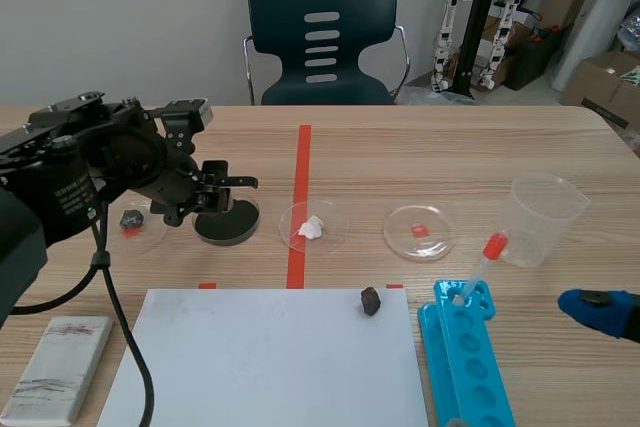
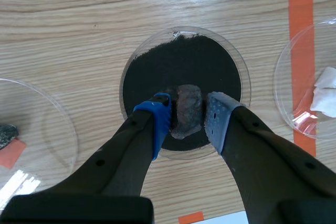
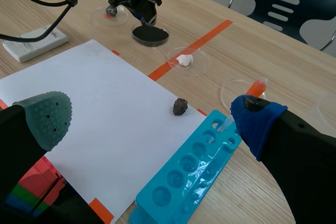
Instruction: Lower the mineral onto the iron filings and hold still
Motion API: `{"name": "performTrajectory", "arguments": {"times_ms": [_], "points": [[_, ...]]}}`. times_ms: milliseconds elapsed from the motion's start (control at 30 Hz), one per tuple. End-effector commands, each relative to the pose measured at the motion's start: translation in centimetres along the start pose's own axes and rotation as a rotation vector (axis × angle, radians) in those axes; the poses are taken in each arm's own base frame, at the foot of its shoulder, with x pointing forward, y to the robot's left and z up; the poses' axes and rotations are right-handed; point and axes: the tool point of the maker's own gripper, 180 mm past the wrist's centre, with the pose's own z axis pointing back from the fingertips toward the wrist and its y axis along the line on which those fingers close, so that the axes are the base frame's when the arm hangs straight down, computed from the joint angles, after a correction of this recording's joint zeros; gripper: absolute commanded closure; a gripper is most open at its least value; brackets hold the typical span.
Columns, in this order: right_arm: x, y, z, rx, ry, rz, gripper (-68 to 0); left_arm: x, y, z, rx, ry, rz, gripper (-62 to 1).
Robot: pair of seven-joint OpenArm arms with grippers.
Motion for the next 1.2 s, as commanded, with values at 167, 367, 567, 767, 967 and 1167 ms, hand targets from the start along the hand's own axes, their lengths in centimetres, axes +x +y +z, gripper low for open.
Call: {"name": "performTrajectory", "arguments": {"times_ms": [167,367,567,767,967,1167], "points": [[0.6,-0.2,-0.1,-0.006,-0.026,-0.003,-63.8,2.0,-0.7,-0.3,-0.003,-0.013,-0.006,-9.8],[0.6,-0.2,-0.1,-0.006,-0.026,-0.003,-63.8,1.3,-0.7,-1.0,0.003,0.030,-0.011,-9.8],[0.6,-0.2,0.0,-0.005,-0.026,-0.003,-63.8,0.4,-1.2,-1.5,-0.007,0.057,-0.018,-9.8],[0.6,-0.2,0.0,-0.005,-0.026,-0.003,-63.8,-0.2,-1.3,-1.7,-0.012,0.070,-0.018,-9.8],[0.6,-0.2,0.0,-0.005,-0.026,-0.003,-63.8,-0.3,-1.2,-1.8,-0.009,0.073,-0.019,-9.8],[0.6,-0.2,0.0,-0.005,-0.026,-0.003,-63.8,-0.4,-1.2,-1.8,-0.009,0.074,-0.018,-9.8]]}}
